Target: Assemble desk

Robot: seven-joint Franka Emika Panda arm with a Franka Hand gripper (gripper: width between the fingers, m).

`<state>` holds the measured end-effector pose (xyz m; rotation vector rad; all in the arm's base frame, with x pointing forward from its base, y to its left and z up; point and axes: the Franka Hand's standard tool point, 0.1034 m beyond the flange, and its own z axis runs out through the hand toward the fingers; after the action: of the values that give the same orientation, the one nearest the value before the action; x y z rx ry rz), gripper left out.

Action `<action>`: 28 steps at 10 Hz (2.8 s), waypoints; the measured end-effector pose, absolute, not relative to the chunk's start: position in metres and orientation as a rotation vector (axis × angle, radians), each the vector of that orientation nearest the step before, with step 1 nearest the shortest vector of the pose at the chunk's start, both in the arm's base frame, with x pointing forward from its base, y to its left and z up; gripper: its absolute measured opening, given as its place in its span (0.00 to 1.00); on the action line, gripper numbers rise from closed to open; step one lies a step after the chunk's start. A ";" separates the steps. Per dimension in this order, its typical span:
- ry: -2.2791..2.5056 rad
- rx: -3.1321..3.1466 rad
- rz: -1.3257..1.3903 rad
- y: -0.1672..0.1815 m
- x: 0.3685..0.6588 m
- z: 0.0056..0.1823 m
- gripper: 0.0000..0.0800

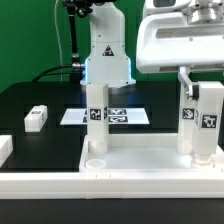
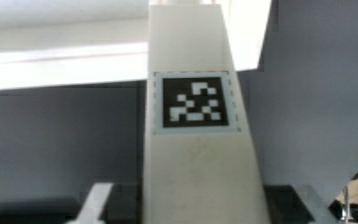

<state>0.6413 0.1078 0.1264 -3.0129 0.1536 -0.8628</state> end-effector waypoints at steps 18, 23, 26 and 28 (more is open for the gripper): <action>0.099 -3.030 -0.876 0.100 0.649 0.131 0.81; 0.124 -3.103 -0.567 0.101 0.652 0.136 0.81; 0.160 -3.140 -0.315 0.099 0.656 0.141 0.81; 0.171 -3.154 -0.208 0.098 0.655 0.139 0.81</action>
Offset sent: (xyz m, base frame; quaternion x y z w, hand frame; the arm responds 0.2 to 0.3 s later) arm -0.0009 0.0021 -0.0129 0.0112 0.0117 0.0090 0.9998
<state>0.6551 0.0976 0.1387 -3.1540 0.1713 -0.2078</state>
